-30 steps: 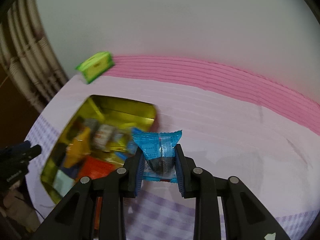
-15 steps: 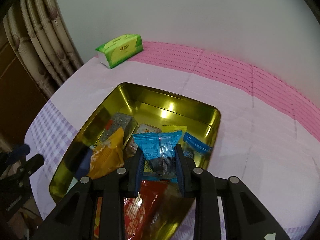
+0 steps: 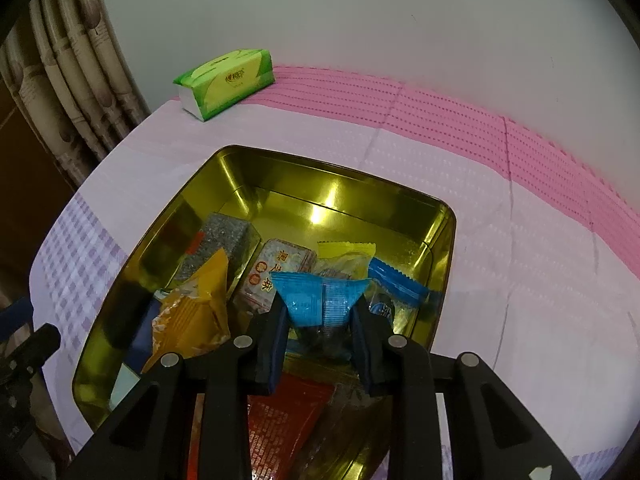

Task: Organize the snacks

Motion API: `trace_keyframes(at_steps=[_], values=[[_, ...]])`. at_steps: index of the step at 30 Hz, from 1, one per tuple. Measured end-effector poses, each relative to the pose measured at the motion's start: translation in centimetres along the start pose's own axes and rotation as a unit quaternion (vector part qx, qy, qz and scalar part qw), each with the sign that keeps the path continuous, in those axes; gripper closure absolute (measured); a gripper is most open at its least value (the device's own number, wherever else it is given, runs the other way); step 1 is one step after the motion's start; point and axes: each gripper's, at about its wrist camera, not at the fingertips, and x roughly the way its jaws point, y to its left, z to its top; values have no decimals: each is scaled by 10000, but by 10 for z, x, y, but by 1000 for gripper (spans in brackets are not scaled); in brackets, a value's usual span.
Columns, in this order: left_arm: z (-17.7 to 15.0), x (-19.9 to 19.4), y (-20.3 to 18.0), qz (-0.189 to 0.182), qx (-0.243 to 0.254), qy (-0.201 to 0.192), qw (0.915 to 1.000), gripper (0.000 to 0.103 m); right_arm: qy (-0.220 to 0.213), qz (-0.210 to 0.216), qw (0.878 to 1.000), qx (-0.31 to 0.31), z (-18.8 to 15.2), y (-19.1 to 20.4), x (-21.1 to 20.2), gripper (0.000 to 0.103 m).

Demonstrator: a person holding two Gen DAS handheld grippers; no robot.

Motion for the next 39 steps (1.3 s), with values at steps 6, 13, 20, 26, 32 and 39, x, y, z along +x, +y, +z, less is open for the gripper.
trace_keyframes(at_steps=[6,13,20,26,32,39], values=[[0,0,-4,0,83,-8,10000,51,-76,13,10000,17,-2,0,-5,61],[-1,-1,-8,33,176,-35,9998,50,-229,111,9996,89,-10,4,-27,52],[-1,-2,-11,49,277,-49,9996,50,-415,33,9991,-9,-32,16,-61,24],[-1,-2,-11,47,283,-53,9996,50,-356,-146,9991,-194,-53,26,-74,16],[-2,-3,-12,47,311,-56,9995,50,-267,-162,9994,-124,-68,27,-77,13],[-3,-4,-15,45,337,-66,9994,50,-104,-203,9996,-145,-75,27,-70,12]])
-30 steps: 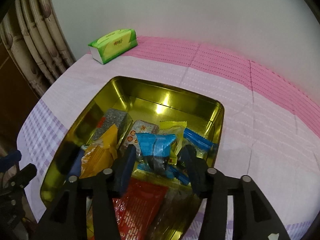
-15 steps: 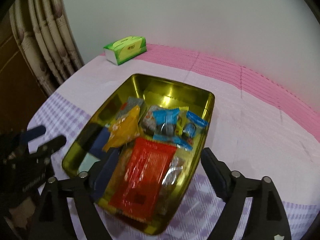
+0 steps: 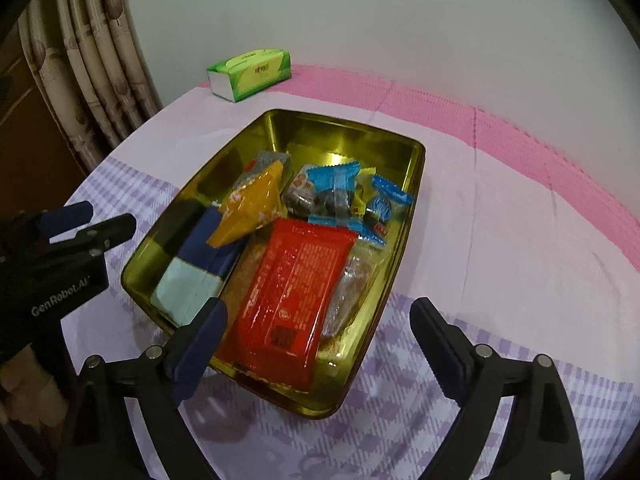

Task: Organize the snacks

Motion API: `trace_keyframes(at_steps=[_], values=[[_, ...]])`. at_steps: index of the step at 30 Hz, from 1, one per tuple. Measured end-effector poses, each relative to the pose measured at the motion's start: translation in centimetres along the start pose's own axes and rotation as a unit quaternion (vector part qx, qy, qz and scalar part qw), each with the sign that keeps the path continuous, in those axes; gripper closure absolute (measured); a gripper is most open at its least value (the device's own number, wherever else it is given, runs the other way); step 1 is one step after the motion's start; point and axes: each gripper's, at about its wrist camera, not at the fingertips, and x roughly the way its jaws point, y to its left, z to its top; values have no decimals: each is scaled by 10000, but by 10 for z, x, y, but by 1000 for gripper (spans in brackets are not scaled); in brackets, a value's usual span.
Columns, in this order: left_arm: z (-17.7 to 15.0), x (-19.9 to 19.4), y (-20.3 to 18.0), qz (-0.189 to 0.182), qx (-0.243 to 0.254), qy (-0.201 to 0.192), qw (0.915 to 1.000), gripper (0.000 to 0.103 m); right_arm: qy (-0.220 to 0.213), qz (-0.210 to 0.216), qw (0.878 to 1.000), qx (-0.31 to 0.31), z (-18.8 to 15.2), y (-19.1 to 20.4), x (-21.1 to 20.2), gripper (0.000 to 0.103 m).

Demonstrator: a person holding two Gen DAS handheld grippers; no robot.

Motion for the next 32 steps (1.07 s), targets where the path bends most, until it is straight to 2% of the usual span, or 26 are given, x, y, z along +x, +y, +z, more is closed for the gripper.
trace_keyframes(at_steps=[32], values=[[-1,1,-1,-32,-13,31,10000,50,158,83,9998,-22,-5,3,5,12]])
